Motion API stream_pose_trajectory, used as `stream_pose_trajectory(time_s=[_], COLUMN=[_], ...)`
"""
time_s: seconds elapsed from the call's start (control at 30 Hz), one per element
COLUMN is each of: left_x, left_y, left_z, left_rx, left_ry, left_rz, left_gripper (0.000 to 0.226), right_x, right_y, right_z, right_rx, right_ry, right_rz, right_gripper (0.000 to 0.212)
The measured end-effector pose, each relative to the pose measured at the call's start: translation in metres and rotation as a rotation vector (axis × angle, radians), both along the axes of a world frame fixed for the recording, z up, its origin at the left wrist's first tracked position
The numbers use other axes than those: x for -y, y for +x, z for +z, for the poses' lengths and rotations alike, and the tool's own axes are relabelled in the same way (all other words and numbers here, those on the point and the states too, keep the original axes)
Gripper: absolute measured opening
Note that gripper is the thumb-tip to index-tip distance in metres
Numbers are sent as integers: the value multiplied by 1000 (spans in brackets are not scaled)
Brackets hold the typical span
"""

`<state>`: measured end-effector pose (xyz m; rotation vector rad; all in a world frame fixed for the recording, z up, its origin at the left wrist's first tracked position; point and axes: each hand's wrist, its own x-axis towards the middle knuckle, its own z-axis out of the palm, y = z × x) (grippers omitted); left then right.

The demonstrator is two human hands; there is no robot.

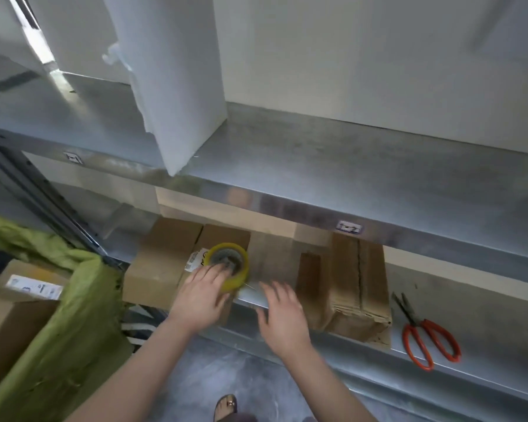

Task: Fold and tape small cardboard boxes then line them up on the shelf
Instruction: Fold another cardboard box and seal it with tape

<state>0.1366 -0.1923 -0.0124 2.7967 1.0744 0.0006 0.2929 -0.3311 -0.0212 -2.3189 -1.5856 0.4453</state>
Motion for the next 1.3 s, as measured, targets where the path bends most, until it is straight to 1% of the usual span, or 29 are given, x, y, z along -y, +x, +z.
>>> stream_pose_trajectory(time_s=[0.07, 0.17, 0.27, 0.37, 0.43, 0.6, 0.67, 0.73, 0.83, 0.87, 0.97, 1.1, 1.17, 1.3], left_x=[-18, -41, -59, -68, -72, -76, -78, -80, -82, -82, -83, -85, -86, -82], left_y=[-4, -5, -3, -2, -2, 1, 2, 4, 3, 3, 4, 6, 7, 8], left_z=[-7, -15, -19, -22, -25, -32, -34, -35, -37, -37, -35, -27, -15, 19], left_rx=[-7, -41, -60, -38, -27, -28, -27, -21, 1, 11, 21, -9, 37, 215], left_ry=[-19, -34, -57, -104, -128, -144, -147, -152, -156, -156, -167, -203, -252, -347], left_rz=[-36, -124, -220, -248, -259, -282, -289, -297, -304, -302, -307, -341, -344, -329], left_gripper=[56, 56, 56, 58, 59, 57, 56, 55, 49, 47, 39, 36, 38, 35], right_x=[-18, -40, -55, -63, -67, -70, -70, -70, -68, -67, -66, -67, -66, -60], right_y=[-2, -2, -6, -9, -8, -6, -7, -6, -3, -1, 3, 2, 2, 0], right_z=[-14, -31, -39, -45, -47, -49, -51, -53, -56, -56, -55, -45, -36, -7], right_rx=[-10, -26, -74, -91, -87, -58, -58, -79, -162, -195, -234, -257, -239, -242], right_ry=[-77, -175, -212, -227, -228, -140, -116, -94, -65, -52, 7, 26, 71, 172], right_rz=[-81, -99, -97, -161, -201, -282, -299, -313, -314, -313, -319, -380, -396, -352], right_gripper=[55, 55, 57, 58, 52, 26, 20, 21, 29, 28, 17, 15, 16, 18])
